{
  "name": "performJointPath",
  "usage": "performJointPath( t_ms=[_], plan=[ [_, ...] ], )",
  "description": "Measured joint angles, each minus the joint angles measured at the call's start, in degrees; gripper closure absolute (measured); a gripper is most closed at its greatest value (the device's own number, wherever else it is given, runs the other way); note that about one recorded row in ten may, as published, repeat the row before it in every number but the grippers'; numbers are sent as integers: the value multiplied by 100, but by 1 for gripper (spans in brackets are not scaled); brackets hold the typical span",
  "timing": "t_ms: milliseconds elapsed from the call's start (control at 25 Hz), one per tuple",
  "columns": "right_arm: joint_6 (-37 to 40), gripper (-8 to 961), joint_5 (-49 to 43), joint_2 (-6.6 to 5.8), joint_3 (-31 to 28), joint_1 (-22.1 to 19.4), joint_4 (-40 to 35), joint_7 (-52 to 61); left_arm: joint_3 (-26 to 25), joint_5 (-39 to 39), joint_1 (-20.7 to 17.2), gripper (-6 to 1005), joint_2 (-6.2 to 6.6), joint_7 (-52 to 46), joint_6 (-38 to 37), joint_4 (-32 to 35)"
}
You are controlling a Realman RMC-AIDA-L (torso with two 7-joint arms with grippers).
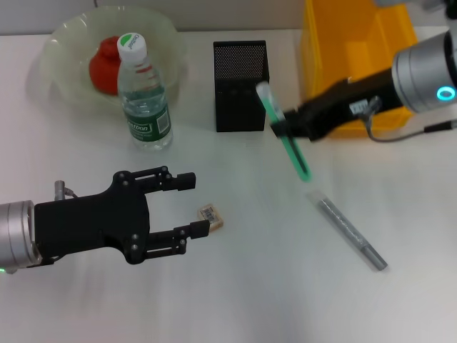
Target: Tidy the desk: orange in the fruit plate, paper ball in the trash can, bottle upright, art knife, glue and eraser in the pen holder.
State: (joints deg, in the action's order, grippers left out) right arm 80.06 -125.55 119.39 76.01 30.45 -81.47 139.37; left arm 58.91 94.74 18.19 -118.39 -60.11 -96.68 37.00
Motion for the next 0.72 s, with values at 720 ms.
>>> performJointPath(
  t_ms=[720],
  plan=[
    [-1274, 780, 5139, -21, -882, -112, 3644, -5731, -65, 1, 16, 346, 0, 137, 0, -141]
  ],
)
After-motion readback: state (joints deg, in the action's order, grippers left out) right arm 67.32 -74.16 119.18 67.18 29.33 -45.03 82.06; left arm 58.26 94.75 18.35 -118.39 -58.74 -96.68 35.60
